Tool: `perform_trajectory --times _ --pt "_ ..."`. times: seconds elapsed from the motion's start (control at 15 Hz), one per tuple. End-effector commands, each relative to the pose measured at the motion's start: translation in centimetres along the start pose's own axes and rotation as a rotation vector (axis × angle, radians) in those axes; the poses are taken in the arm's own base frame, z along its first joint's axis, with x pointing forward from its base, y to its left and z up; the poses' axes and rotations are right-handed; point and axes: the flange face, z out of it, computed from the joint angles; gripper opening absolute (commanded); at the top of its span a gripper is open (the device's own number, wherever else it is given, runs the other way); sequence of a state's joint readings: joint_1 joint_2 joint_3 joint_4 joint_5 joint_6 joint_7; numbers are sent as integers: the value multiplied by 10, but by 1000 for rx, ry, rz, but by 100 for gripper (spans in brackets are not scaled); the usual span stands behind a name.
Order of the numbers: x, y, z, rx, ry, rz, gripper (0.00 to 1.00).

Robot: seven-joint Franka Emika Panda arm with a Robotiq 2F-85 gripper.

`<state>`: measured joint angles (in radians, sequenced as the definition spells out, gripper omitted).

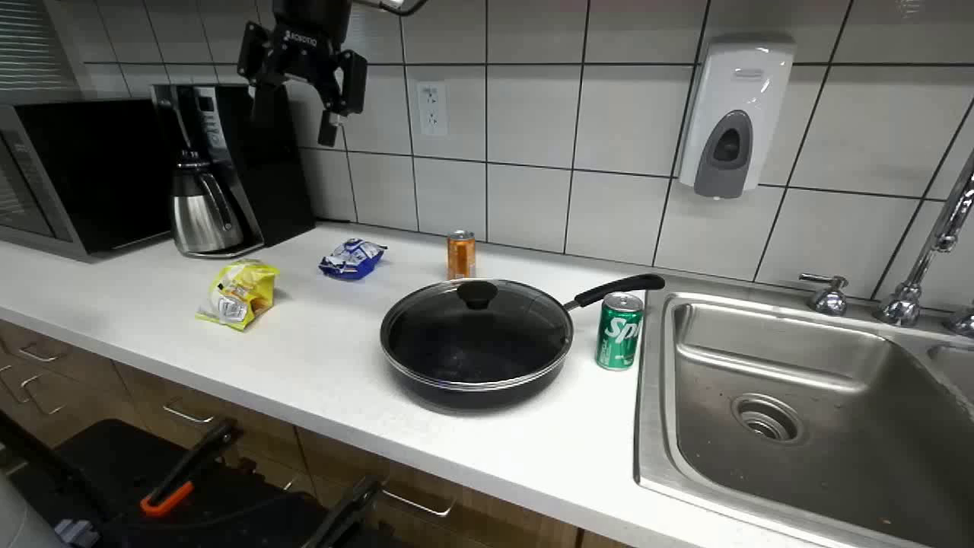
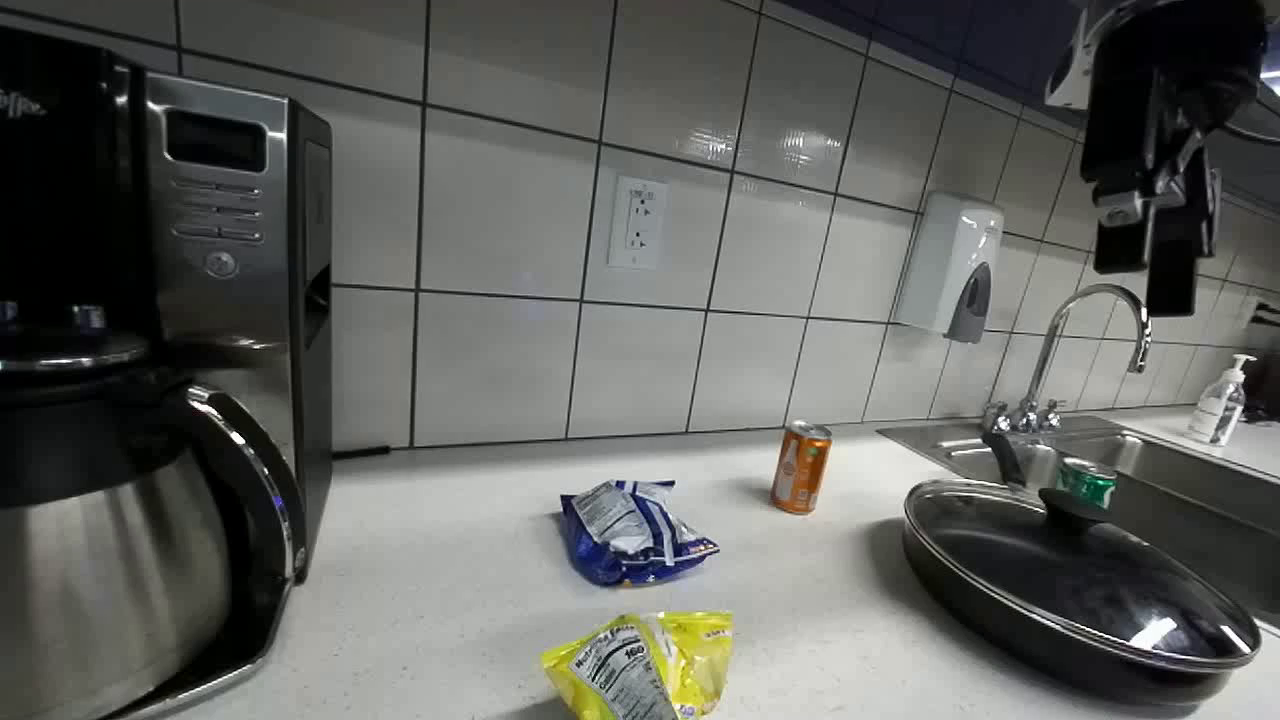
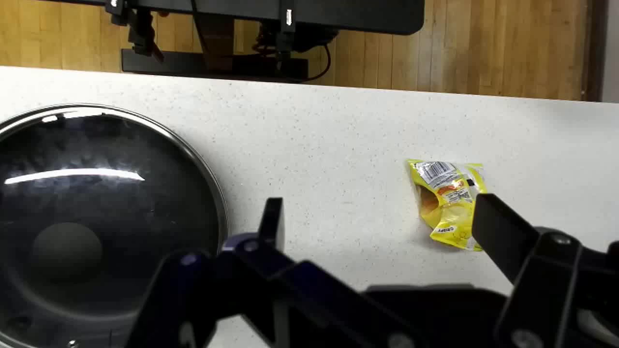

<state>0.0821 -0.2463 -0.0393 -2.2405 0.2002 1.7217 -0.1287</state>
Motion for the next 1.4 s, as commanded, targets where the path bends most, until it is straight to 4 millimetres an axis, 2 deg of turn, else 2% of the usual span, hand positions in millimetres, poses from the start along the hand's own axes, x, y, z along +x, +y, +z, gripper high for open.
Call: perform_trajectory --times 0.0,0.27,0.53,0.73,0.93,1.13,1.33 --pt "0 0 0 0 -1 0 100" --pt "0 0 0 0 -1 0 100" --pt "-15 -25 -7 -56 42 -27 100" --pt "-30 -49 -7 -81 81 -69 100" --pt "-46 -63 -3 -97 125 -83 100" --pt "-63 -63 9 -110 169 -55 100" --pt "-76 -44 24 -110 203 16 100"
